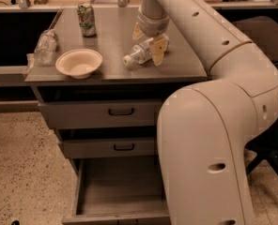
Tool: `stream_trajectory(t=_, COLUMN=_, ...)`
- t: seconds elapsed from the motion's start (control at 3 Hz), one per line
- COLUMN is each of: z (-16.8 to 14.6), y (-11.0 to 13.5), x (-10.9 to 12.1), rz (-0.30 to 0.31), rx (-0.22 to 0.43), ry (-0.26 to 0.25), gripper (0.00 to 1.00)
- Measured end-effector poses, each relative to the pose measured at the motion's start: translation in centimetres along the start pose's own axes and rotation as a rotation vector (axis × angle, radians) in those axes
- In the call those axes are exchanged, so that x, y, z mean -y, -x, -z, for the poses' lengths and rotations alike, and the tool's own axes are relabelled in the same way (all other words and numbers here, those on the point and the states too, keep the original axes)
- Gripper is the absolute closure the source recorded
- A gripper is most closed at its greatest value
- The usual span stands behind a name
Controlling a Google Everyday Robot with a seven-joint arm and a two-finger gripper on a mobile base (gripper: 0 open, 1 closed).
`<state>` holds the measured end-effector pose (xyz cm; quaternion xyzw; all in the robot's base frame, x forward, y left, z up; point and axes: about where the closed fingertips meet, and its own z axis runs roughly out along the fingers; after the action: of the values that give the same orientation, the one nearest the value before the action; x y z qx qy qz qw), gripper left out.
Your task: Place blue plastic bottle into bottom drawer
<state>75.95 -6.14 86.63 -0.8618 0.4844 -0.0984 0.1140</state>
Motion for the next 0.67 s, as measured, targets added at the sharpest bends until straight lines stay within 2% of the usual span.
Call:
stream_trajectory(t=0.33, z=-0.79, y=0.42, x=0.11, rz=0.010, rx=0.009, ry=0.018, gripper=0.47)
stream_trajectory(t=0.67, z=-0.98, y=1.28, x=-0.45, rz=-0.001, rx=0.083, ry=0.009, gripper=0.70)
